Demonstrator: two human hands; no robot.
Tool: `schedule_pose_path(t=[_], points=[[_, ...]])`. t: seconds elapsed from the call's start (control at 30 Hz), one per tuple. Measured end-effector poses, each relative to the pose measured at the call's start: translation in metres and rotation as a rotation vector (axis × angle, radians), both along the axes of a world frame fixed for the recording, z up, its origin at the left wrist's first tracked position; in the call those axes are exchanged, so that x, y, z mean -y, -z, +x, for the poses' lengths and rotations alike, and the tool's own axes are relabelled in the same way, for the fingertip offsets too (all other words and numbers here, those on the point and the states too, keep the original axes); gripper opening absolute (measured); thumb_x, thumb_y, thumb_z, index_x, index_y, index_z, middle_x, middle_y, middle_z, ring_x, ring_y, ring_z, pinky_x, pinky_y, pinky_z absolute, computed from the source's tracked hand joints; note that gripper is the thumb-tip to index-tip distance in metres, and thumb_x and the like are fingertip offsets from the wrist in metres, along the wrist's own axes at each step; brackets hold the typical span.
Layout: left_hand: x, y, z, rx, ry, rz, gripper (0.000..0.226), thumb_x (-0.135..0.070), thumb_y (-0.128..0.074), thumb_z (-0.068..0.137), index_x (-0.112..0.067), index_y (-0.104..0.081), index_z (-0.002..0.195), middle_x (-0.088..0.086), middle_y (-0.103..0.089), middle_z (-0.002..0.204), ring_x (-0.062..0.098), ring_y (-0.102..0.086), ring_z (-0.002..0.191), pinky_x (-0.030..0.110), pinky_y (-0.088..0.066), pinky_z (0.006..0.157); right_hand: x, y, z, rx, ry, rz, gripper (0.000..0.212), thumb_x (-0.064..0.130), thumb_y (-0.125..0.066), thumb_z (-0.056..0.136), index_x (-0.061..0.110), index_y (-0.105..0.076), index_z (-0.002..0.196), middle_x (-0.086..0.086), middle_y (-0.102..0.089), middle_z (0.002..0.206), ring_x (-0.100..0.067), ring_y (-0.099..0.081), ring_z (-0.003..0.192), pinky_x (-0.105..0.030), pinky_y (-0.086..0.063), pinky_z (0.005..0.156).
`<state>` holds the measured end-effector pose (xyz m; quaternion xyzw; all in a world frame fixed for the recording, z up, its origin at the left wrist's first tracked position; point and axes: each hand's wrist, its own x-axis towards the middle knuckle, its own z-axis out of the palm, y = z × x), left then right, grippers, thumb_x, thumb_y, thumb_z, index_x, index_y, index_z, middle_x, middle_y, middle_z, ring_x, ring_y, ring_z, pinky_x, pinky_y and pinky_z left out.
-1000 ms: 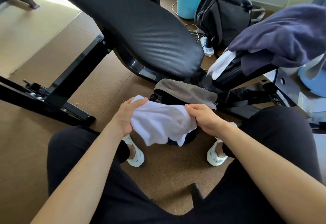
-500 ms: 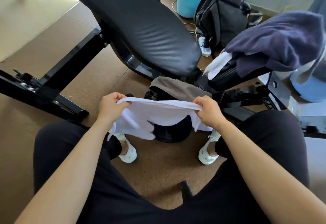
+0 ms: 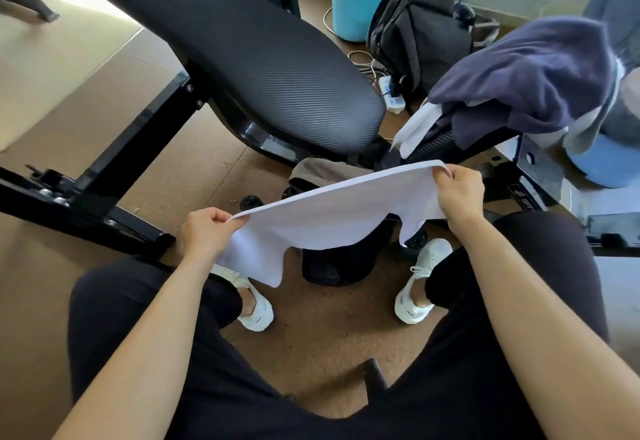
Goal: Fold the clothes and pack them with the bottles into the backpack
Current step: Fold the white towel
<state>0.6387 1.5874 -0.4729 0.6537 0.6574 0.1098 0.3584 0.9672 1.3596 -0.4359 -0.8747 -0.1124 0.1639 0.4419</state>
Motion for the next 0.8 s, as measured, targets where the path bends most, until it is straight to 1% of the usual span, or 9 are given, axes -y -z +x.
schedule_pose_path(t=[0.13, 0.17, 0.23, 0.33, 0.4, 0.47, 0.53, 0.7, 0.8], points=[[0.003, 0.000, 0.005, 0.104, 0.036, -0.188, 0.048, -0.043, -0.077, 0.086, -0.013, -0.048, 0.062, 0.004, -0.043, 0.062, 0.025, -0.043, 0.068, 0.033, -0.036, 0.064, 0.003, 0.002, 0.001, -0.001, -0.021, -0.072, 0.043, 0.024, -0.059, 0.095, 0.014, -0.038, 0.058, -0.007, -0.036, 0.061, -0.020, -0.031, 0.059, -0.034, -0.030, 0.058], [0.004, -0.003, 0.007, 0.146, 0.053, -0.278, 0.044, -0.046, -0.076, 0.084, -0.013, -0.052, 0.066, 0.005, -0.046, 0.066, 0.024, -0.046, 0.070, 0.032, -0.038, 0.067, 0.003, 0.003, 0.001, -0.005, -0.074, -0.119, 0.040, 0.026, -0.063, 0.093, 0.013, -0.043, 0.061, -0.009, -0.041, 0.062, -0.021, -0.036, 0.059, -0.035, -0.035, 0.059], [0.006, -0.007, 0.012, 0.236, 0.057, -0.442, 0.039, -0.051, -0.077, 0.084, -0.013, -0.072, 0.092, 0.007, -0.071, 0.092, 0.026, -0.067, 0.086, 0.038, -0.054, 0.083, 0.001, 0.005, -0.003, -0.045, -0.174, -0.222, 0.038, 0.029, -0.068, 0.090, 0.012, -0.046, 0.064, -0.009, -0.046, 0.064, -0.022, -0.042, 0.061, -0.036, -0.040, 0.060], [0.016, -0.018, 0.019, 0.410, 0.084, -0.679, 0.044, -0.047, -0.065, 0.097, -0.012, -0.072, 0.123, 0.014, -0.074, 0.120, 0.033, -0.069, 0.113, 0.050, -0.050, 0.106, -0.001, 0.005, -0.012, -0.222, -0.275, -0.273, 0.041, 0.035, -0.065, 0.093, 0.006, -0.056, 0.065, -0.009, -0.050, 0.065, -0.023, -0.049, 0.062, -0.035, -0.040, 0.061], [0.024, -0.026, 0.024, 0.547, 0.080, -0.807, 0.047, -0.048, -0.058, 0.099, -0.012, -0.068, 0.129, 0.017, -0.072, 0.125, 0.035, -0.066, 0.118, 0.052, -0.047, 0.110, -0.002, 0.004, -0.015, -0.457, -0.216, -0.147, 0.046, 0.042, -0.065, 0.095, -0.003, -0.070, 0.096, -0.011, -0.069, 0.085, -0.028, -0.066, 0.078, -0.038, -0.052, 0.072], [0.031, -0.031, 0.030, 0.660, 0.027, -0.858, 0.051, -0.050, -0.056, 0.100, -0.011, -0.066, 0.130, 0.017, -0.071, 0.127, 0.033, -0.066, 0.119, 0.051, -0.046, 0.110, -0.005, -0.001, -0.023, -0.700, -0.120, 0.060, 0.044, 0.044, -0.067, 0.096, 0.002, -0.071, 0.109, -0.015, -0.076, 0.101, -0.032, -0.073, 0.089, -0.042, -0.057, 0.080], [0.041, -0.035, 0.035, 0.706, 0.042, -0.874, 0.051, -0.048, -0.053, 0.102, -0.009, -0.064, 0.133, 0.017, -0.070, 0.128, 0.032, -0.065, 0.122, 0.049, -0.046, 0.111, -0.007, -0.006, -0.037, -0.811, -0.109, 0.171, 0.042, 0.043, -0.069, 0.095, 0.003, -0.073, 0.108, -0.017, -0.077, 0.103, -0.032, -0.075, 0.089, -0.040, -0.059, 0.077], [0.079, -0.049, 0.055, 0.730, 0.260, -0.904, 0.036, -0.032, -0.051, 0.106, -0.011, -0.062, 0.133, 0.015, -0.071, 0.127, 0.031, -0.067, 0.118, 0.044, -0.052, 0.101, -0.009, -0.004, -0.086, -0.866, -0.441, 0.237, 0.042, 0.030, -0.070, 0.096, -0.003, -0.067, 0.121, -0.023, -0.072, 0.118, -0.040, -0.069, 0.112, -0.055, -0.054, 0.100], [0.092, -0.047, 0.065, 0.735, 0.312, -0.878, 0.032, -0.023, -0.056, 0.104, -0.012, -0.060, 0.134, 0.015, -0.071, 0.127, 0.031, -0.068, 0.118, 0.044, -0.055, 0.099, -0.012, -0.007, -0.102, -0.807, -0.555, 0.255, 0.030, 0.019, -0.068, 0.097, 0.001, -0.066, 0.121, -0.018, -0.073, 0.119, -0.035, -0.070, 0.112, -0.055, -0.056, 0.098]])
